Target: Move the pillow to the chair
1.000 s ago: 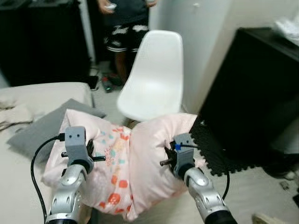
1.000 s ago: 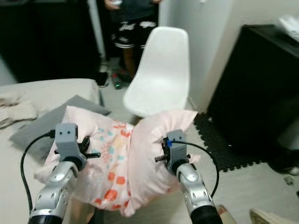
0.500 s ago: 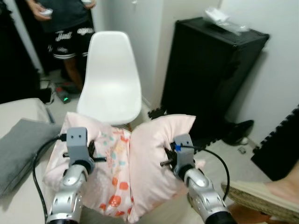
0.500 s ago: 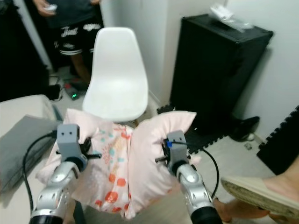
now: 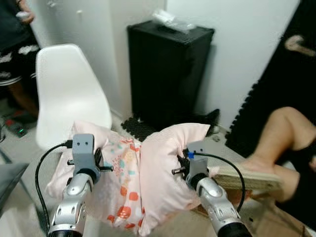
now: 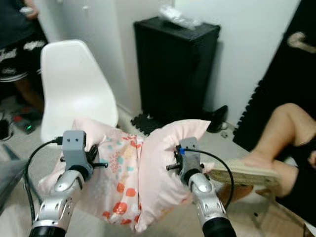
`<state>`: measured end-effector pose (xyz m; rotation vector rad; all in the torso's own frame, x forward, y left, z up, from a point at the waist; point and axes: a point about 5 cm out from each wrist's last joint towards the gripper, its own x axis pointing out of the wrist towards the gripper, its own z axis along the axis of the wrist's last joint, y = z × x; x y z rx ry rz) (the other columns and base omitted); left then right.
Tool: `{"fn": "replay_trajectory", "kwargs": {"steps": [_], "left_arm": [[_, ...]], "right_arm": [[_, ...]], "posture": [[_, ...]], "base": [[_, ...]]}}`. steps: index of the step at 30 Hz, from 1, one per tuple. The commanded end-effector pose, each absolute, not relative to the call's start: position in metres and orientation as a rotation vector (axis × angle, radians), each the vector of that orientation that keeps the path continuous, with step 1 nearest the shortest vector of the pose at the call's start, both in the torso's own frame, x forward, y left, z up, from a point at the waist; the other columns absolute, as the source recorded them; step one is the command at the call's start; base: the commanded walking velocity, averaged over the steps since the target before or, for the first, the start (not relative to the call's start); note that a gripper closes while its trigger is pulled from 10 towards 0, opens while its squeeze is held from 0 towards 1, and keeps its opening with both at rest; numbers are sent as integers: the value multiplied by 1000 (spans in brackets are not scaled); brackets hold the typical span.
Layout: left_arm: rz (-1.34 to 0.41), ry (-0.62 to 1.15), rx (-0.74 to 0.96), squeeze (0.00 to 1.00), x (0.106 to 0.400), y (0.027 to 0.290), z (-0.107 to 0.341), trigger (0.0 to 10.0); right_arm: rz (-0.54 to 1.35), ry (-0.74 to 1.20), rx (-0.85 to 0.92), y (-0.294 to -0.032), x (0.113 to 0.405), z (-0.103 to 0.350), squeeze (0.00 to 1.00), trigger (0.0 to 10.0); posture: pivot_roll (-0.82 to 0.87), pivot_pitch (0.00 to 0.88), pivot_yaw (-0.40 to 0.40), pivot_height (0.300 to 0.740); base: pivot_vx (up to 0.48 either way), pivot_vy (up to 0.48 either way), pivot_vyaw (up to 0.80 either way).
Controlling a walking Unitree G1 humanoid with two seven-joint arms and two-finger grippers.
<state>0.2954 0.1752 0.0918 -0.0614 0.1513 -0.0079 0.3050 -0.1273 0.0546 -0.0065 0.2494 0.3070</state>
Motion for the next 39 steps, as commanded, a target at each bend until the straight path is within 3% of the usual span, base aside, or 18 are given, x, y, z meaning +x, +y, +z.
{"fn": "replay_trajectory", "kwargs": {"steps": [1,6,13,28,34,35,39], "left_arm": [[-47,115,-54,0,300,169,101,10000],[-90,19,-21,0,309,165,129,10000],[-148,-88,-10,0,320,153,161,10000],[-175,-101,42,0,322,148,169,10000],[-202,-117,47,0,327,138,177,10000],[-247,-130,63,0,329,126,180,10000],[-295,-140,77,0,330,111,182,10000]], "right_arm": [[323,179,33,-119,311,68,0,10000],[233,34,212,-136,328,112,0,10000],[247,-84,204,-138,342,152,0,10000],[290,-105,169,-127,339,163,0,10000],[388,-135,141,-104,333,172,0,10000],[459,-140,123,-86,327,174,0,10000],[533,-145,102,-69,321,175,0,10000]], "posture": [[53,41,30,740],[52,47,27,740],[48,46,22,740],[47,47,19,740],[46,46,19,740],[47,46,17,740],[47,48,17,740]], "base": [[0,0,-800],[0,0,-800],[0,0,-800],[0,0,-800],[0,0,-800],[0,0,-800],[0,0,-800]]}}
